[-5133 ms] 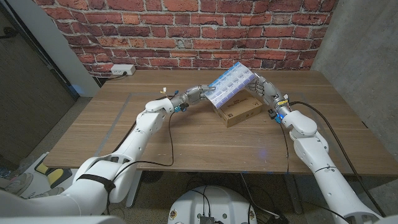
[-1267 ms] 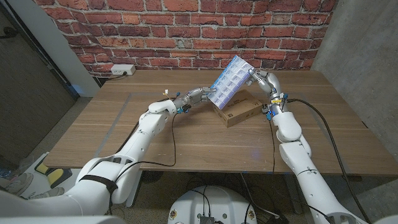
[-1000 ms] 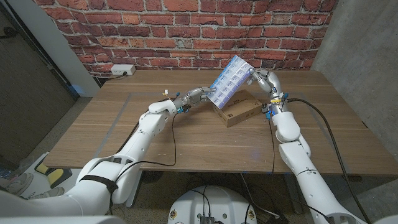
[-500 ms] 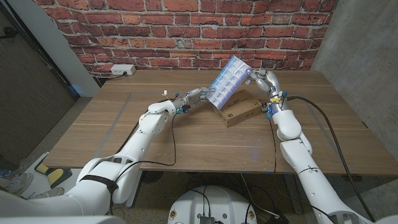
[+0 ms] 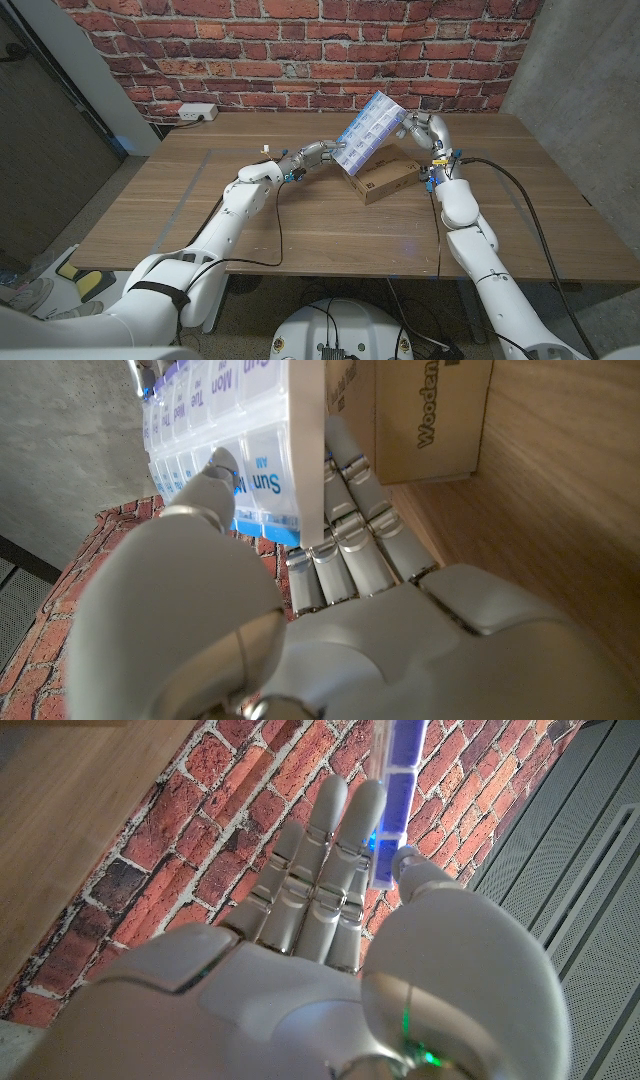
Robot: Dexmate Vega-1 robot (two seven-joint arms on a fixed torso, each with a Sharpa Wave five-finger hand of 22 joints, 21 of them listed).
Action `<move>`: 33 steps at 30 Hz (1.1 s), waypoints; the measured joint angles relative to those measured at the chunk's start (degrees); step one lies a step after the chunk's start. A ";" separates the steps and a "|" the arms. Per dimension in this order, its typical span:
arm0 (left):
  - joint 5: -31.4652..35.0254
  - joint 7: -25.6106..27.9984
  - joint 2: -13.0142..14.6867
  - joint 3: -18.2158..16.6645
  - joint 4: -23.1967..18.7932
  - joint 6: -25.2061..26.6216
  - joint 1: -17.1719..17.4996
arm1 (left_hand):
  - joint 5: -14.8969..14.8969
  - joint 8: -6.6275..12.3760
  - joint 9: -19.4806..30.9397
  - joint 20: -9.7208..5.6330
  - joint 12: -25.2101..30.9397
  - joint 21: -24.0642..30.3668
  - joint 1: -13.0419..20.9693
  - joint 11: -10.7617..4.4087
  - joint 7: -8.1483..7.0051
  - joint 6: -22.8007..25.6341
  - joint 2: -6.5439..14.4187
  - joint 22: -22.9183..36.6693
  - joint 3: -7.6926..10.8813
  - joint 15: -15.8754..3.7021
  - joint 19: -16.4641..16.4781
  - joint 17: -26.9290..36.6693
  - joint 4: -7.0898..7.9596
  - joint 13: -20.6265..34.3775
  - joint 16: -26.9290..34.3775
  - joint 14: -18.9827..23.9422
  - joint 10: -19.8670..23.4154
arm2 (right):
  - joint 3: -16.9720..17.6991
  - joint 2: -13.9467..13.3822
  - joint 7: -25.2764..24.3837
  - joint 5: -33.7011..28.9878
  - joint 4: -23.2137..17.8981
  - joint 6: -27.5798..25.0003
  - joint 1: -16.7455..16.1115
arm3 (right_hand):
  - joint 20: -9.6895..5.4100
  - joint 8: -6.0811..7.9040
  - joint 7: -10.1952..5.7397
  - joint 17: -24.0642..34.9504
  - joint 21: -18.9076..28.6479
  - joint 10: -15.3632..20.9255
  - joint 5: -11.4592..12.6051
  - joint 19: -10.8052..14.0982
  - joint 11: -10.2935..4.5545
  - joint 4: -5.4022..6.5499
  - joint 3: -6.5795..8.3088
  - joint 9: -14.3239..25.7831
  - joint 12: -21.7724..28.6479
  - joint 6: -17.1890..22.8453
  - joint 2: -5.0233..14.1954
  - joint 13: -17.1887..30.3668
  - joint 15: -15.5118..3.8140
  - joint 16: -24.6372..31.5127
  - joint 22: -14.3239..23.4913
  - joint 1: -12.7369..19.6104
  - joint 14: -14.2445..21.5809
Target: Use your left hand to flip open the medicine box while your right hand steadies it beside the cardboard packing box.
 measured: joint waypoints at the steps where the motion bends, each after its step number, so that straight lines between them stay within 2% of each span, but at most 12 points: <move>1: 0.00 0.00 0.01 0.00 -0.02 0.00 0.01 | 0.00 0.00 -0.06 0.00 0.00 0.00 0.00 0.00 0.00 0.00 0.00 0.00 0.00 0.00 0.00 0.00 0.00 0.07 0.00 0.00 0.00 | -0.06 0.07 -0.42 -0.39 -0.06 0.01 -0.05 | 0.00 0.09 0.03 0.07 0.00 0.20 0.20 0.00 -0.02 0.00 0.00 0.00 0.00 0.04 -0.19 0.24 -0.06 0.00 -0.08 0.19 0.13; 8: -0.12 -0.02 0.03 0.00 -0.06 0.01 0.05 | 0.00 -0.08 -0.08 -0.21 -0.38 0.21 0.00 0.00 -0.20 0.20 0.00 0.00 0.00 0.00 -0.20 0.00 0.00 0.18 0.03 0.00 0.00 | -0.34 0.13 -1.10 -1.06 -0.65 0.01 -0.32 | -0.09 0.78 -0.20 0.61 0.51 0.70 2.12 -0.96 -0.12 0.00 0.01 0.00 0.97 0.59 -1.10 1.77 -0.13 0.00 -0.27 -0.13 0.53; 9: -0.12 -0.02 0.09 0.02 -0.16 0.01 0.12 | 0.00 -0.08 -0.03 -0.21 -0.38 0.21 0.00 0.00 -0.20 0.20 0.00 0.00 0.00 0.00 -0.20 0.00 0.00 0.18 0.03 0.00 0.00 | -0.44 0.09 -3.82 -4.07 -0.87 -0.25 -0.38 | -0.18 0.83 -0.20 0.68 0.58 0.70 2.14 -1.05 -0.12 -0.01 0.01 0.00 1.00 0.59 -1.10 1.92 -0.14 0.00 -0.26 -0.13 0.53; 13: -0.12 -0.02 0.11 0.06 -0.16 0.01 0.12 | 0.00 -0.10 0.01 -0.21 -0.39 0.43 0.00 0.31 -0.20 0.20 0.00 0.00 0.00 0.00 -0.20 0.00 0.00 0.18 0.03 0.00 0.32 | -0.66 -0.12 -5.06 -5.54 -1.29 -0.83 -0.52 | 0.09 0.84 -0.10 1.13 0.78 0.93 2.94 -1.38 -0.29 -0.01 0.01 0.01 1.21 1.08 -1.19 2.64 -0.33 0.00 -0.53 -0.22 0.71; 19: -0.11 -0.02 0.11 0.06 -0.16 0.09 0.12 | 0.00 -0.11 0.01 0.11 -0.39 0.43 0.00 0.32 -0.20 0.20 0.00 0.01 0.00 0.00 -0.51 0.00 0.00 0.18 0.03 0.00 0.32 | -1.07 -0.73 -5.06 -5.54 -2.34 -0.83 -0.89 | 0.01 0.84 -0.20 1.67 1.28 1.29 3.70 -2.06 -0.29 -0.06 0.06 0.07 1.21 1.19 -1.56 2.73 -0.42 0.00 -0.53 -0.13 0.79; 21: -0.11 -0.02 0.11 0.06 -0.16 0.14 0.12 | 0.00 -0.34 0.01 0.11 -0.40 0.65 0.00 0.31 -0.20 0.20 0.00 0.00 0.00 0.00 -0.51 0.00 0.00 0.23 0.03 0.00 0.32 | -1.21 -0.97 -5.06 -5.54 -2.76 -0.83 -1.04 | 0.02 0.84 -0.19 1.89 1.36 1.29 3.97 -2.06 -0.28 -0.06 0.06 0.80 1.21 1.20 -1.71 2.72 -0.43 0.00 -0.53 -0.28 0.80; 22: -0.11 -0.01 0.11 0.12 -0.43 0.15 0.31 | 0.00 -0.34 0.01 0.11 -0.40 0.65 0.00 0.31 -0.20 0.20 0.00 0.00 0.00 0.00 -0.52 0.00 0.00 0.24 0.03 0.00 0.32 | -1.29 -1.06 -8.00 -9.24 -2.91 -2.82 -1.10 | 0.02 0.84 -0.19 1.93 1.55 1.29 4.00 -2.06 -0.28 -0.06 0.06 1.33 1.21 1.20 -1.71 2.66 -0.43 0.00 -0.53 -0.28 0.80; 29: -0.19 0.01 0.14 0.18 -0.82 0.33 0.53 | 0.00 -0.44 0.29 0.11 -0.44 0.87 0.00 0.31 -0.20 0.20 0.00 0.01 0.00 0.00 -0.51 0.00 0.00 0.38 0.05 0.00 0.32 | -1.66 -1.62 -8.67 -9.90 -3.67 -3.42 -1.44 | 0.03 0.83 -0.10 2.46 1.70 1.39 4.99 -2.68 -0.18 -0.06 0.06 4.73 1.21 1.31 -2.08 2.31 -0.25 0.00 -0.80 -0.65 0.61; 33: -0.30 0.02 0.32 0.33 -1.68 0.56 0.91 | 0.00 -0.54 0.28 0.11 -0.70 0.87 0.00 0.31 -0.20 0.20 0.00 -0.30 0.00 0.00 -0.51 0.00 0.00 0.27 0.05 0.00 0.32 | -1.87 -1.91 -9.23 -10.43 -4.21 -4.41 -1.76 | 0.03 0.83 -0.10 2.72 2.14 1.41 5.47 -2.68 -0.17 0.13 0.26 4.99 1.21 1.32 -2.39 2.41 -0.25 0.00 -1.06 -0.80 0.48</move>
